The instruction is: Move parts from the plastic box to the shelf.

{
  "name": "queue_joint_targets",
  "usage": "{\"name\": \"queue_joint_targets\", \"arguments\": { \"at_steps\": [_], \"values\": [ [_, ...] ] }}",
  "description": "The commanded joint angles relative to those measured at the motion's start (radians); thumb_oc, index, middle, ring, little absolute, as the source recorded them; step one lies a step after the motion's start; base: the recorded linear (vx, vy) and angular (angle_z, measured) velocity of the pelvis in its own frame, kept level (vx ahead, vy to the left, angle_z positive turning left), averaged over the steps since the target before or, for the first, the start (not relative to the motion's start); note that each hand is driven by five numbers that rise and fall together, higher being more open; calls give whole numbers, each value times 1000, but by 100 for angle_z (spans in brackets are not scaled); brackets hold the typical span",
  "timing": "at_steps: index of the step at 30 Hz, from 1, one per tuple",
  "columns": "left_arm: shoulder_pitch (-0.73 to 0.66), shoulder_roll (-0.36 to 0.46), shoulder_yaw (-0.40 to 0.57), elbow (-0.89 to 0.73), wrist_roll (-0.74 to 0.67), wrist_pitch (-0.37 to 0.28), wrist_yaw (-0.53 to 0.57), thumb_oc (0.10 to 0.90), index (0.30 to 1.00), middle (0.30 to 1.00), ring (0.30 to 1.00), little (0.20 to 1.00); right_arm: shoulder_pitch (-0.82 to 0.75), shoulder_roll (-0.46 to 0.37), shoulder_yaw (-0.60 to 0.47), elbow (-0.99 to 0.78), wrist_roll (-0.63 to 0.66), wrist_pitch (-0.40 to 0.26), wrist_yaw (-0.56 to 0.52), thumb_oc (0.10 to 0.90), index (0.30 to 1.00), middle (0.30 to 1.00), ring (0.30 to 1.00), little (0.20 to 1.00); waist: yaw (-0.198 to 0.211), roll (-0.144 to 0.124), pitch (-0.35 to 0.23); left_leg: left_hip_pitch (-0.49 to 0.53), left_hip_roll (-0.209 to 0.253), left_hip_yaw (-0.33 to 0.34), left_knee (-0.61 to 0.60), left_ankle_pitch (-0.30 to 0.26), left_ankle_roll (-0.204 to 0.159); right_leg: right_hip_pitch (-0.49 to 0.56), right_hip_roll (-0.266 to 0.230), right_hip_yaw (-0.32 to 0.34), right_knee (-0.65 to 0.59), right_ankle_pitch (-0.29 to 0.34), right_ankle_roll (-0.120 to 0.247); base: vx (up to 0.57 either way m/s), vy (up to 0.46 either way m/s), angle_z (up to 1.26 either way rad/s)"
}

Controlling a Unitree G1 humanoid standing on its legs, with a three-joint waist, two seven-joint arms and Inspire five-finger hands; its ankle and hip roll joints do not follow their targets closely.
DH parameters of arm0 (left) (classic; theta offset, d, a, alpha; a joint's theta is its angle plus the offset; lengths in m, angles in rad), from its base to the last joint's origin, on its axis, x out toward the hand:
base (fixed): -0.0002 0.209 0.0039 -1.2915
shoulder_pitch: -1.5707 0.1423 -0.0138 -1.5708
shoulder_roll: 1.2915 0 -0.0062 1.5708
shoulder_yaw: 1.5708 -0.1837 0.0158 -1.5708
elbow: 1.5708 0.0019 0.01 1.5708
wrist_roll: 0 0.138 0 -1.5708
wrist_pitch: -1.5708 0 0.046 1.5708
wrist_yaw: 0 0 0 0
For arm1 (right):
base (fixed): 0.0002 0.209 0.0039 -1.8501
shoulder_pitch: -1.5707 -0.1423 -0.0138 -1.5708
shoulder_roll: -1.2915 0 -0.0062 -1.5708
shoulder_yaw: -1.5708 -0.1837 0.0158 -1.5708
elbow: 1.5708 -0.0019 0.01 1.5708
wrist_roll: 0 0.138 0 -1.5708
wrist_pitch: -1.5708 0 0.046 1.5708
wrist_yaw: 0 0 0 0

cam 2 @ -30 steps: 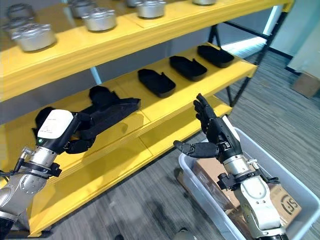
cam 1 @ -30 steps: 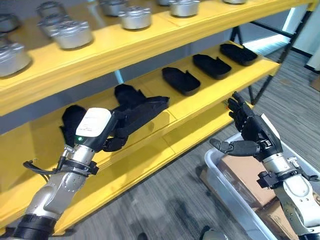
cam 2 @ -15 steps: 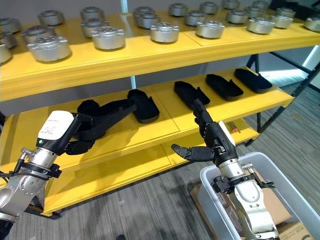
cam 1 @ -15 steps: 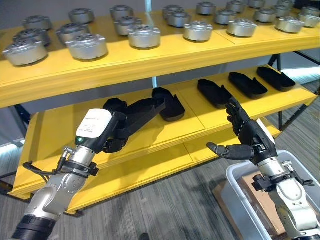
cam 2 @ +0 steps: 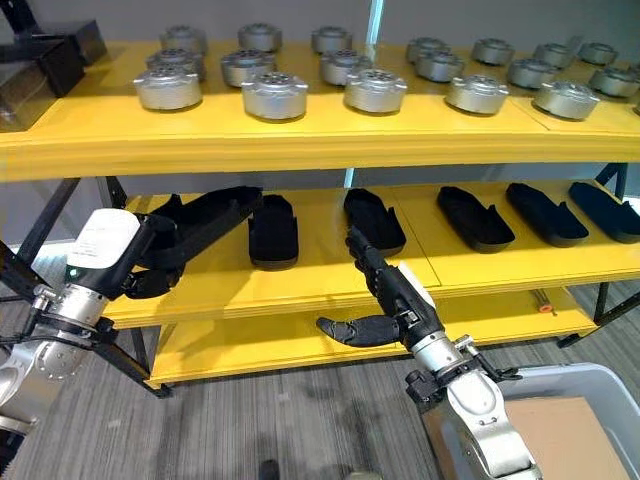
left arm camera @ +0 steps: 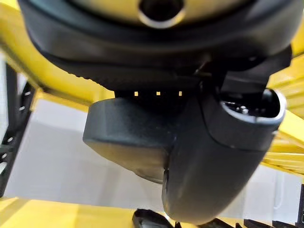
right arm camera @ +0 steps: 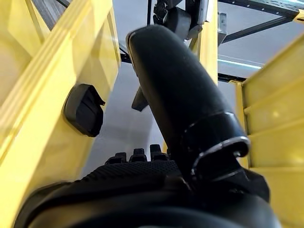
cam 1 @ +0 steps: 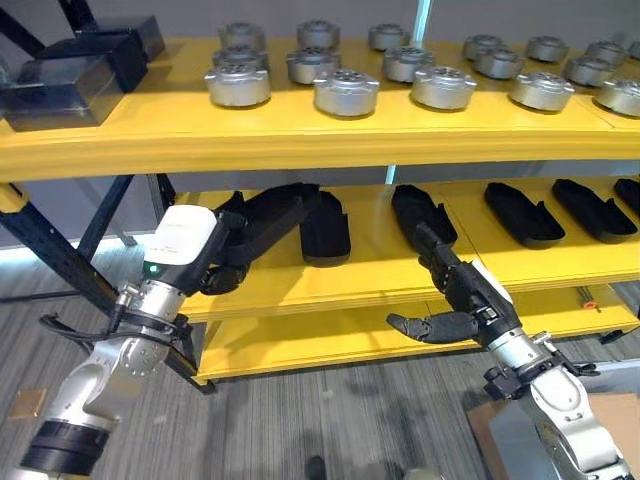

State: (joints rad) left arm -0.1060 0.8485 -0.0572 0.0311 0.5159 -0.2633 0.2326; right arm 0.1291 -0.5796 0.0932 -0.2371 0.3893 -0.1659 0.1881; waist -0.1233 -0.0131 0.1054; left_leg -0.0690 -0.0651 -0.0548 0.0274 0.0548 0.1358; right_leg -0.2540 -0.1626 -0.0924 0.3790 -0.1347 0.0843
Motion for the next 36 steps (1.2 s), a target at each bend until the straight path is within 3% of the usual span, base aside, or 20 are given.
{"name": "queue_joint_targets", "arguments": {
  "at_steps": [1, 4, 9, 18, 24, 26, 28, 29, 30, 31, 32, 33, 35, 36],
  "values": [
    [-188, -15, 39, -69, -50, -38, 81, 400, 300, 300, 300, 300, -103, -16, -94, -75, 21, -105, -13, 900, 1000, 1000, 1000, 1000, -38, -5, -13, 153, 18, 85, -35, -132, -100, -35, -2, -24, -167, 242, 39, 154, -111, 42],
    [-193, -17, 27, -74, -40, -43, 73, 400, 300, 300, 300, 300, -87, -13, -110, -73, 24, -106, -10, 900, 1000, 1000, 1000, 1000, -55, -26, -22, 172, 19, 63, -17, -157, -112, 23, 13, 36, -263, 276, 59, 150, -140, 73],
    [-125, -17, 84, -112, -38, -49, 66, 400, 300, 300, 300, 300, -103, -7, -106, -54, 31, -94, -2, 900, 1000, 1000, 1000, 1000, -16, -33, -76, 215, 49, 88, -51, -165, -119, 105, 35, 36, -318, 267, 58, 154, -135, 17],
    [-112, -45, 92, -121, -73, -53, 56, 400, 300, 300, 300, 300, -122, -20, -106, -51, 51, -85, 5, 900, 1000, 1000, 1000, 1000, -14, -21, -100, 233, 102, 86, -76, -157, -147, 125, 77, 33, -290, 204, 36, 85, -122, -3],
    [-137, -63, 69, -105, -77, -50, 60, 400, 300, 300, 300, 300, -106, -18, -137, -54, 62, -93, -7, 900, 1000, 1000, 1000, 1000, -35, -24, -103, 231, 147, 79, -30, -173, -175, 126, 119, 56, -234, 148, 9, 65, -122, 17],
    [-131, -83, 78, -106, -89, -48, 58, 400, 300, 300, 300, 300, -106, -22, -148, -56, 66, -96, -8, 900, 1000, 1000, 1000, 1000, -28, -28, -100, 193, 156, 81, 78, -133, -197, 159, 133, 55, -249, 134, -10, 70, -160, 4],
    [-135, -89, 83, -113, -100, -47, 55, 400, 300, 300, 300, 300, -125, -30, -152, -51, 83, -101, -11, 900, 1000, 1000, 1000, 1000, -11, -47, -72, 74, 147, 53, 312, -50, -214, 193, 134, 55, -270, 139, -42, -53, -196, 0],
    [-144, -87, 82, -121, -101, -45, 56, 400, 300, 300, 300, 300, -142, -38, -144, -50, 95, -104, -15, 900, 1000, 1000, 1000, 1000, 14, -66, -37, -7, 105, 11, 450, -8, -220, 210, 131, 55, -273, 139, -62, -83, -178, 10],
    [-141, -89, 84, -121, -102, -44, 60, 400, 300, 300, 300, 300, -150, -40, -144, -48, 96, -107, -19, 900, 1000, 1000, 1000, 1000, 19, -75, -27, -41, 100, 10, 472, -17, -211, 216, 127, 54, -274, 132, -65, -34, -116, 21],
    [-136, -91, 94, -121, -100, -42, 66, 400, 300, 300, 300, 300, -150, -39, -149, -50, 92, -110, -25, 900, 1000, 1000, 1000, 1000, 7, -80, -25, -74, 153, 34, 455, -15, -202, 218, 120, 44, -269, 127, -59, 14, -43, 17],
    [-133, -90, 95, -122, -100, -42, 66, 400, 300, 300, 300, 300, -150, -39, -148, -50, 92, -110, -26, 900, 1000, 1000, 1000, 1000, 8, -80, -27, -73, 154, 36, 452, -16, -203, 216, 121, 45, -269, 126, -60, 54, 16, 14],
    [-131, -91, 102, -120, -104, -41, 71, 400, 300, 300, 300, 300, -143, -38, -152, -51, 92, -109, -27, 900, 1000, 1000, 1000, 1000, -3, -83, -31, -80, 229, 56, 394, 0, -203, 219, 111, 42, -264, 120, -52, 118, 33, 20],
    [-121, -82, 109, -119, -110, -44, 80, 400, 300, 300, 300, 300, -141, -43, -146, -53, 89, -113, -34, 900, 1000, 1000, 1000, 1000, 8, -77, -38, -57, 319, 71, 188, 32, -208, 228, 111, 54, -257, 95, -38, 178, 114, 25],
    [-128, -77, 105, -110, -113, -42, 87, 400, 300, 300, 300, 300, -146, -50, -138, -48, 85, -115, -42, 900, 1000, 1000, 1000, 1000, 13, -66, -40, -24, 352, 80, 50, 81, -223, 224, 115, 64, -237, 77, -33, 157, 152, 9]
  ]
}}
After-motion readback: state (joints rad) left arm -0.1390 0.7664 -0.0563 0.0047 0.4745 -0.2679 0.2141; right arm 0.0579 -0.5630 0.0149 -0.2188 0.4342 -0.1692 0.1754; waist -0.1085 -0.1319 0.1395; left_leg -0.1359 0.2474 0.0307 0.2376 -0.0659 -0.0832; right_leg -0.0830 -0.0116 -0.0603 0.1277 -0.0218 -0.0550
